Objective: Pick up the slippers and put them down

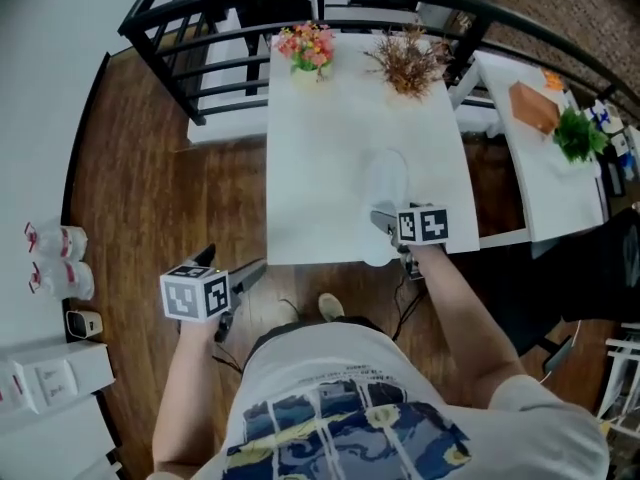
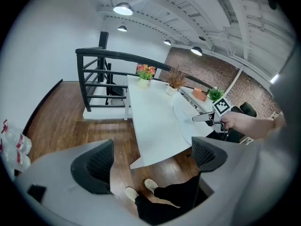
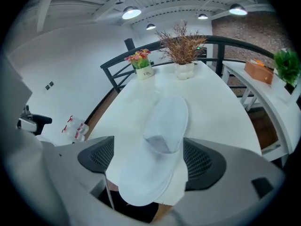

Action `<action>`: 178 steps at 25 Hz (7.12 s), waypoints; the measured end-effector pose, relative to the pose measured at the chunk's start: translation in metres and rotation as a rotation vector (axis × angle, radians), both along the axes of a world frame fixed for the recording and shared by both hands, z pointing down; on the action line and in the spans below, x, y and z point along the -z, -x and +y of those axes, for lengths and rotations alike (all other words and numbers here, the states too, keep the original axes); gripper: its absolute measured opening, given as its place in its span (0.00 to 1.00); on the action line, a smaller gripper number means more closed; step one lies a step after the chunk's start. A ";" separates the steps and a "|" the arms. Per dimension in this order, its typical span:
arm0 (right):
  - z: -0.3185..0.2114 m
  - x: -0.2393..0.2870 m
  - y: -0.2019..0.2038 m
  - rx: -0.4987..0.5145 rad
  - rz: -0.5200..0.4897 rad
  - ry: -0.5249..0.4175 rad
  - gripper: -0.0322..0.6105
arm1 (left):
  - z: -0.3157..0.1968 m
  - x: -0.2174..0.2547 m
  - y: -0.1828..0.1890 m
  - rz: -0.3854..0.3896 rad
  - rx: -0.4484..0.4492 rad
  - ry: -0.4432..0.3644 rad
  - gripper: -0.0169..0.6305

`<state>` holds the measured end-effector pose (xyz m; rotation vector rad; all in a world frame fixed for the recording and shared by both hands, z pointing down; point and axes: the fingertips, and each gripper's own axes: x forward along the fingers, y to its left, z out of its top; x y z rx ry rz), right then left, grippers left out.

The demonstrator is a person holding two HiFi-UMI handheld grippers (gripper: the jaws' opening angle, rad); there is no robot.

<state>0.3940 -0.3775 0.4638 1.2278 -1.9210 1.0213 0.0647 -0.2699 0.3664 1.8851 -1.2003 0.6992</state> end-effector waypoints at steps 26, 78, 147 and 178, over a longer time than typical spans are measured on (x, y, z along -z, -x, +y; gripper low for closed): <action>-0.024 -0.094 0.014 -0.084 0.267 0.263 0.93 | -0.008 -0.019 0.018 0.033 -0.092 0.043 0.83; -0.017 -0.050 0.005 0.243 0.209 0.093 0.75 | 0.060 -0.021 -0.028 0.017 0.129 0.047 0.83; 0.212 0.022 0.373 0.777 0.206 -0.041 0.75 | 0.403 -0.026 0.189 0.064 0.545 -0.024 0.83; 0.205 -0.531 0.676 1.169 0.237 0.113 0.75 | 0.324 -0.515 0.359 0.158 0.982 0.183 0.83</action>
